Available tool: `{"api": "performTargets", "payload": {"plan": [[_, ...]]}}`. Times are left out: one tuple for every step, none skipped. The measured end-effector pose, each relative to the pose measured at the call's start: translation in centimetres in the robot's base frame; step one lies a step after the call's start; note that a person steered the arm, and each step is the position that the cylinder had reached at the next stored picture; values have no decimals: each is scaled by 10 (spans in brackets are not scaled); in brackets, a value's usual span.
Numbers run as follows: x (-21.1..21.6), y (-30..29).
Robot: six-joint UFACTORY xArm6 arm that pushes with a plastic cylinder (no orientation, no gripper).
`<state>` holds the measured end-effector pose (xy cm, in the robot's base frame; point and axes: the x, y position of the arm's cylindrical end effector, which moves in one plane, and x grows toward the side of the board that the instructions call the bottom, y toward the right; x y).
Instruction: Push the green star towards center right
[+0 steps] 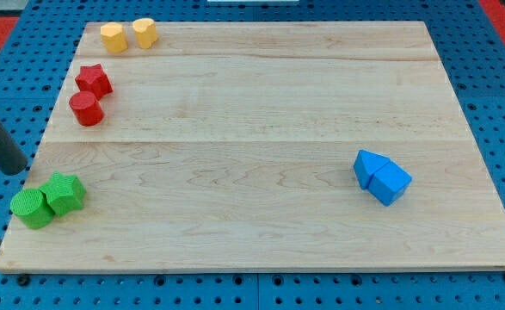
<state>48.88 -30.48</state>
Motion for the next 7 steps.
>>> {"api": "performTargets", "payload": {"plan": [[32, 0], [85, 0], [105, 2], [84, 24], [57, 39], [34, 60], [30, 57]]}}
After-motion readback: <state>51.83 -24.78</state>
